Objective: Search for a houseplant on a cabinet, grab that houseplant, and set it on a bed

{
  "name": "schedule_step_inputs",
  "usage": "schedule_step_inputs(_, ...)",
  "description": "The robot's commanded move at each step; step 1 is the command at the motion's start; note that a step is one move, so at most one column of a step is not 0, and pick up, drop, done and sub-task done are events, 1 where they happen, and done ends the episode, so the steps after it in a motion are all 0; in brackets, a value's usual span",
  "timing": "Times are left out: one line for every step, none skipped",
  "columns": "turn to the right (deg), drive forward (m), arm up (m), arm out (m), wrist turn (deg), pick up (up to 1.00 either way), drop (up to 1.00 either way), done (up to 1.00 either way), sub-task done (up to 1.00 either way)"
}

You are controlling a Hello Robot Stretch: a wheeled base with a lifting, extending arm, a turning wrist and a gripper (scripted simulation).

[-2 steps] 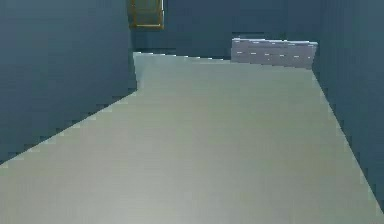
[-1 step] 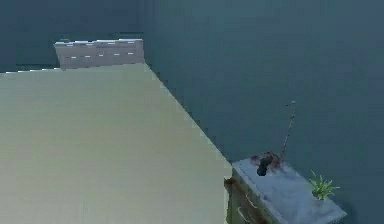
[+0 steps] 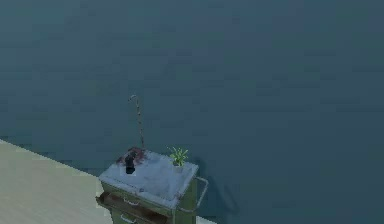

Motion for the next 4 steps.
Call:
schedule_step_inputs(6.0, 0.00, 0.00, 0.00, 0.0, 0.00, 0.00, 0.00, 0.00)
schedule_step_inputs(0.0, 0.40, 0.00, 0.00, 0.0, 0.00, 0.00, 0.00, 0.00)
schedule_step_inputs(-45.0, 0.00, 0.00, 0.00, 0.0, 0.00, 0.00, 0.00, 0.00)
schedule_step_inputs(-45.0, 0.00, 0.00, 0.00, 0.0, 0.00, 0.00, 0.00, 0.00)
